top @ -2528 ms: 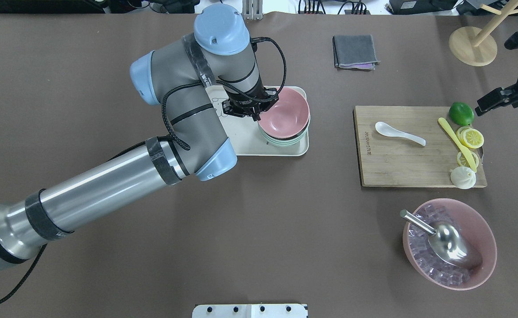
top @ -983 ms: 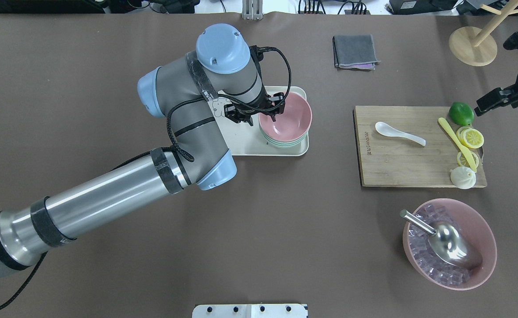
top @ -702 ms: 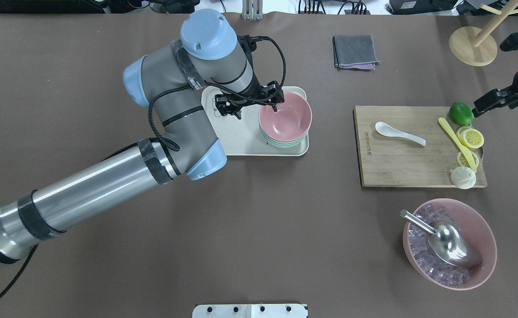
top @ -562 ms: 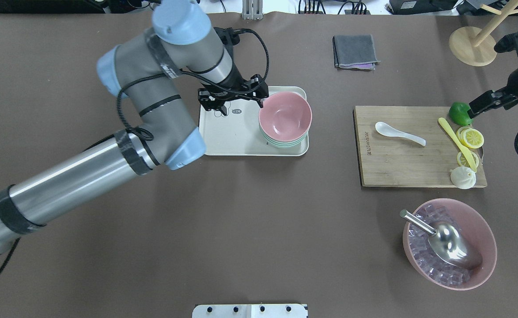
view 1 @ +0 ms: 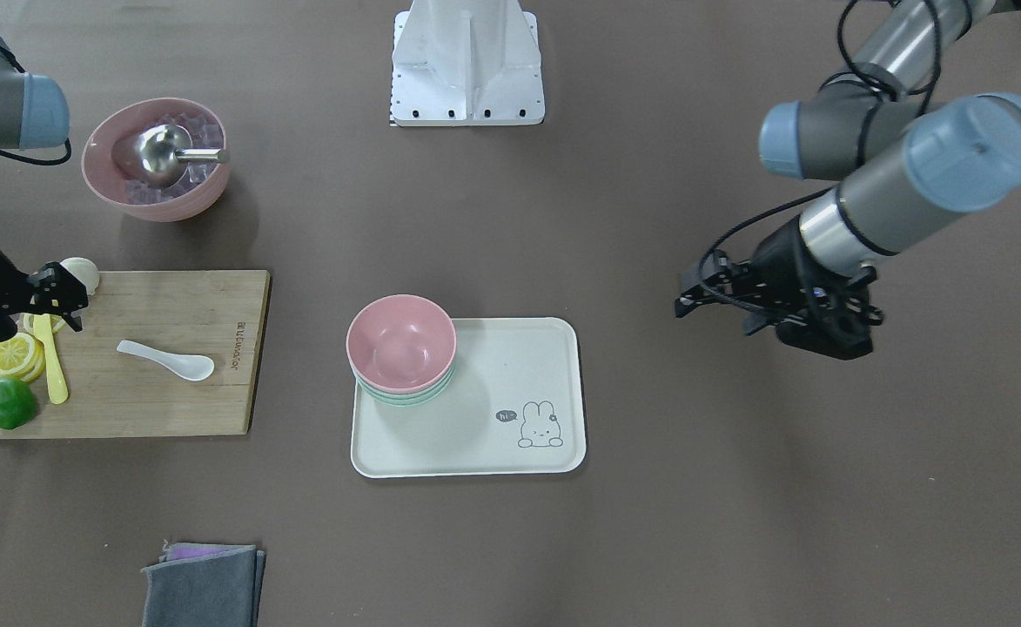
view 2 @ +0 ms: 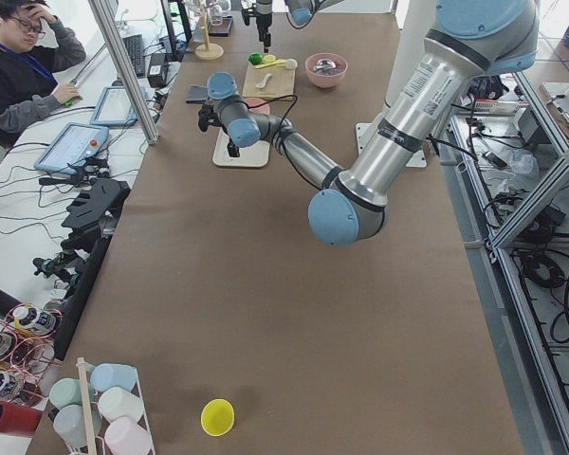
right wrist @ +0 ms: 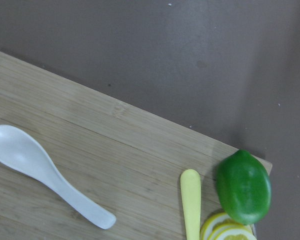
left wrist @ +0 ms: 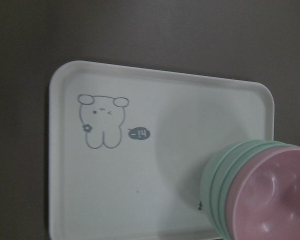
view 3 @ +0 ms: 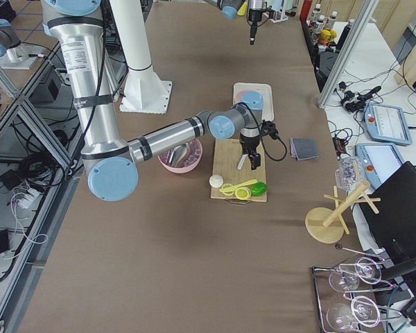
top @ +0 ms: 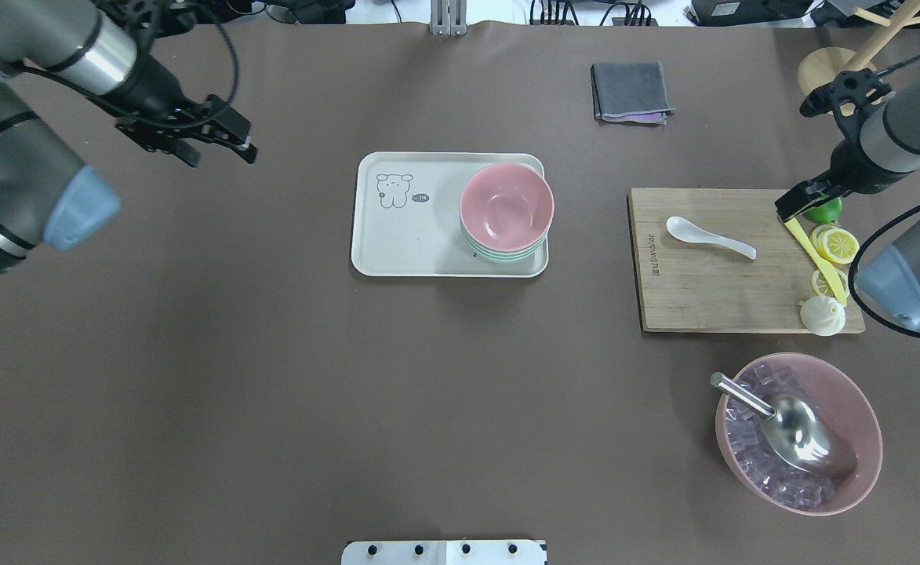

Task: Stack pink bowl on green and place spoon
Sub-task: 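Withdraw the left gripper while the right gripper reaches to the white spoon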

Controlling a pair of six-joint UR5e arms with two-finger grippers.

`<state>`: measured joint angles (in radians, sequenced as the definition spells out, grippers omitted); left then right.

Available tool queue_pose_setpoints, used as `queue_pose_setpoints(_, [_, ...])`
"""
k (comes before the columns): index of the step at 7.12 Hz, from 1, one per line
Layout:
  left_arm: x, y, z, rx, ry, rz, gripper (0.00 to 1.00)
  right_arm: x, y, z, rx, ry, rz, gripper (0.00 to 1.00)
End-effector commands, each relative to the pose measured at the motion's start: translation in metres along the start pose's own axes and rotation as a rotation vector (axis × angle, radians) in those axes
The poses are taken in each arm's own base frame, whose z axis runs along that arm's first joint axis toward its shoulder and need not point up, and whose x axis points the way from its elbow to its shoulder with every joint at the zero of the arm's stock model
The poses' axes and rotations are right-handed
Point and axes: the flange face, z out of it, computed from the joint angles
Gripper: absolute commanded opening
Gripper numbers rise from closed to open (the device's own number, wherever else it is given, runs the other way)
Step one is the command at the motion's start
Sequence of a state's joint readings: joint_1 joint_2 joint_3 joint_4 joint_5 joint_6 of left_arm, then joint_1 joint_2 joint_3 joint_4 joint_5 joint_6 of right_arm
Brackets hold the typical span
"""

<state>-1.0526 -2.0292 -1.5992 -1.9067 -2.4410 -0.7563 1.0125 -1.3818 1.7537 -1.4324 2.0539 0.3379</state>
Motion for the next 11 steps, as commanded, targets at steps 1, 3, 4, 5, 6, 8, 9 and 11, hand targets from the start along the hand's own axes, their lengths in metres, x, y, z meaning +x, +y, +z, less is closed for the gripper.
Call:
queue_pose_setpoints(1, [-0.146,0.04,-0.041,0.002,-0.07,0.148,0.98,-0.042,-0.001,0.013,0.044,-0.037,-0.109,1.0])
queue_pose_setpoints(3, [-0.243,0.082,-0.077,0.006,-0.121,0.243,0.99,-0.067,-0.01,0.032,0.048,-0.06,-0.239,0.99])
queue_pose_setpoints(4, [-0.251,0.088,-0.079,0.005,-0.125,0.235,0.99,-0.063,-0.014,0.046,0.028,-0.052,-0.315,0.98])
queue_pose_setpoints(5, [-0.251,0.088,-0.079,0.005,-0.125,0.235,0.99,-0.06,-0.016,0.054,0.033,-0.053,-0.41,0.98])
queue_pose_setpoints(6, [-0.251,0.088,-0.079,0.004,-0.125,0.233,0.99,-0.055,-0.015,0.058,0.037,-0.052,-0.51,0.94])
queue_pose_setpoints(8, [-0.252,0.089,-0.079,0.003,-0.126,0.232,0.99,-0.052,-0.013,0.066,0.021,-0.055,-0.538,0.71])
queue_pose_setpoints(9, [-0.252,0.089,-0.079,0.004,-0.125,0.233,0.99,-0.051,-0.013,0.068,0.015,-0.054,-0.534,0.57])
queue_pose_setpoints(11, [-0.253,0.09,-0.079,0.002,-0.127,0.23,0.99,-0.049,-0.012,0.072,0.008,-0.053,-0.529,0.51])
